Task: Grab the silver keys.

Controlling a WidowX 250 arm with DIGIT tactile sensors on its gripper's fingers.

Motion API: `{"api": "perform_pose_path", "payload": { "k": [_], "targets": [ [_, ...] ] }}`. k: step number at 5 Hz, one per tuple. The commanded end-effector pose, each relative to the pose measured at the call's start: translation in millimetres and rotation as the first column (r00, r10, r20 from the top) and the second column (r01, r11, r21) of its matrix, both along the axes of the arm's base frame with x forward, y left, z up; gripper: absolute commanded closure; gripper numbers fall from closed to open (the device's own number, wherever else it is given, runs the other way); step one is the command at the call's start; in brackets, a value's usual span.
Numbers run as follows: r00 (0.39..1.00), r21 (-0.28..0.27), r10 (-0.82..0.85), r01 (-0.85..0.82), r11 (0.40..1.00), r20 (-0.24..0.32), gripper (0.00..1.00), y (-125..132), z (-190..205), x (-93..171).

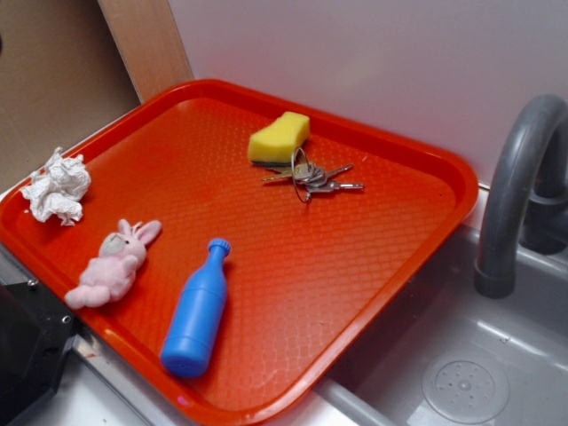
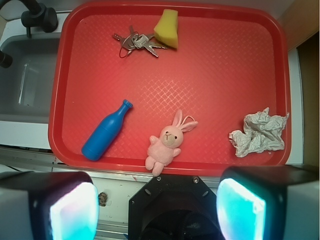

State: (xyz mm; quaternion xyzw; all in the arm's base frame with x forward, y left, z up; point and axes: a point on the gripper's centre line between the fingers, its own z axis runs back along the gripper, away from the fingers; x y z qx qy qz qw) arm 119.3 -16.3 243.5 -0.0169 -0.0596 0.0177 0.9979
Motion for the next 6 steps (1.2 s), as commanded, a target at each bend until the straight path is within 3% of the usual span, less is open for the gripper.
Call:
{"api": "perform_pose_path", "payload": {
  "k": [1,2,3,4,6],
  "targets": [
    [1.000,0.000,0.000,0.000,1.000,0.000,0.00,0,0,0],
    [0.969,0.038,0.247,-0.248,0.968,0.016,0.00,35,-43,50],
    [0.926,0.027,0.373,-0.375,0.927,0.052,0.00,39,-64,96],
    [0.818,-0.048,0.570,-0.568,0.821,0.070,0.00,45,-86,139],
    [0.835,-0.105,0.546,-0.539,0.836,0.065,0.00,7,-96,161]
  ]
}}
